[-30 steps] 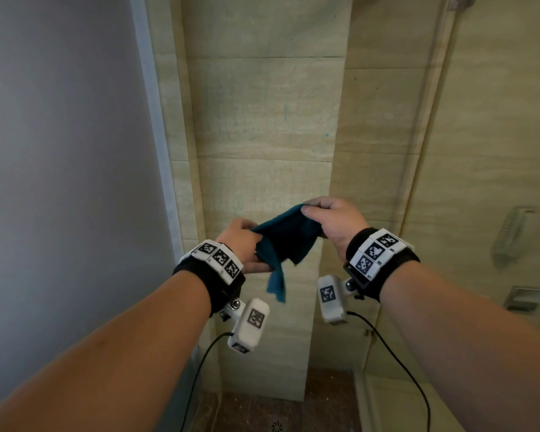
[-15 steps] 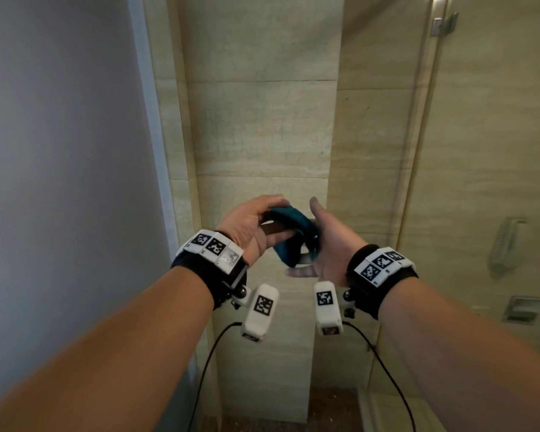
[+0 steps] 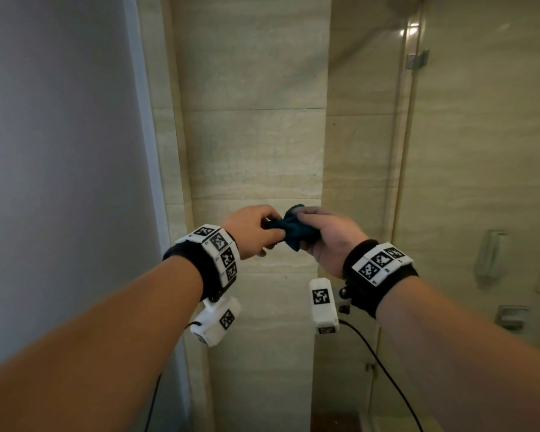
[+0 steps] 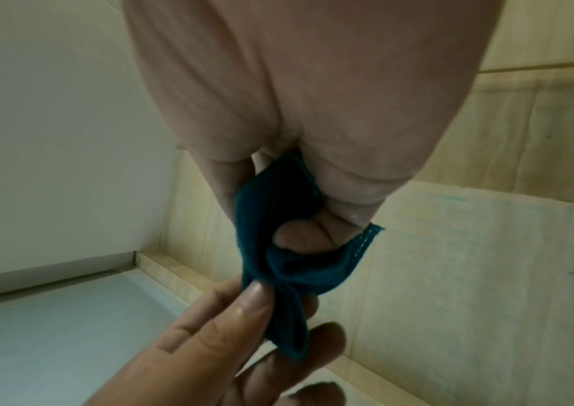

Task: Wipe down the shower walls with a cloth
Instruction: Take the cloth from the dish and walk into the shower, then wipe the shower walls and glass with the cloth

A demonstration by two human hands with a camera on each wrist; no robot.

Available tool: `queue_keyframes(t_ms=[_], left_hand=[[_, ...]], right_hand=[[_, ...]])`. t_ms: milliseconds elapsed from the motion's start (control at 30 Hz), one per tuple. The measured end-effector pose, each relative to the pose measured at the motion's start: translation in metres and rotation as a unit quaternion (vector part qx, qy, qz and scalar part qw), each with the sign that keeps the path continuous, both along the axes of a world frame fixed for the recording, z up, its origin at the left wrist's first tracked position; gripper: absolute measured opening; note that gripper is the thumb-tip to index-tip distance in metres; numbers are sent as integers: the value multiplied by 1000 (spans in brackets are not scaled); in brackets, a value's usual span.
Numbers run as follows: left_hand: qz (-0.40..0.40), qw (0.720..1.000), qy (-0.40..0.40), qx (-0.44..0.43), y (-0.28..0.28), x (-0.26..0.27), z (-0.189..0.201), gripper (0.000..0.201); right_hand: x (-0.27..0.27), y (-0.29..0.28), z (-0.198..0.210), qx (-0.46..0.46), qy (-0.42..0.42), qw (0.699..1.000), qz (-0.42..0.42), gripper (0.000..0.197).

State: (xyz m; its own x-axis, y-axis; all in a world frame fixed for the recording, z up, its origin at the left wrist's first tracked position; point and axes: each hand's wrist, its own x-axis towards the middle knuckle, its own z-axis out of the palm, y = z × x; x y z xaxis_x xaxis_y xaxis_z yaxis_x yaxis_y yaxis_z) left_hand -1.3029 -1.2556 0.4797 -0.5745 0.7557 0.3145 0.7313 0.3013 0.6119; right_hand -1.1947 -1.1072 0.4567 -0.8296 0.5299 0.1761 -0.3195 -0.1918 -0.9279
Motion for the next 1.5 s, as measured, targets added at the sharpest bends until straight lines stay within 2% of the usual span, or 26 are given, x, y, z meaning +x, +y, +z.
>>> queue_keyframes(t_ms=[100,267,367,467,600,733,867,1100,1233,1500], left_hand=[[-1,998,-10,68,6,-3,15,12],[65,984,86,145,27,-14,41,15],[63,977,105,175,49,-21,52,14],[66,974,157,153,73,-30,65,9],[62,957,266,95,110,-54,84,13],[61,930,360,31,147,-87,104,19],[91,903,421,13,181,-112,118,33],[120,886,449,13,225,-148,128,68],[151,870,467,33,242,-174,146,75],[182,868,459,46,266,-226,194,78]], right_hand=[[-7,2,14,-1,19,1000,-10,20],[-27,11,41,32,-4,999,3,33],[-42,21,56,52,-11,998,31,36],[-60,37,68,52,23,998,34,31],[-87,78,84,57,66,996,15,31],[-114,127,104,86,76,993,-3,26],[-137,169,125,135,77,988,-24,27],[-172,225,148,166,74,982,-45,23],[-188,245,166,194,84,976,-53,23],[-213,267,212,277,91,948,-123,18]])
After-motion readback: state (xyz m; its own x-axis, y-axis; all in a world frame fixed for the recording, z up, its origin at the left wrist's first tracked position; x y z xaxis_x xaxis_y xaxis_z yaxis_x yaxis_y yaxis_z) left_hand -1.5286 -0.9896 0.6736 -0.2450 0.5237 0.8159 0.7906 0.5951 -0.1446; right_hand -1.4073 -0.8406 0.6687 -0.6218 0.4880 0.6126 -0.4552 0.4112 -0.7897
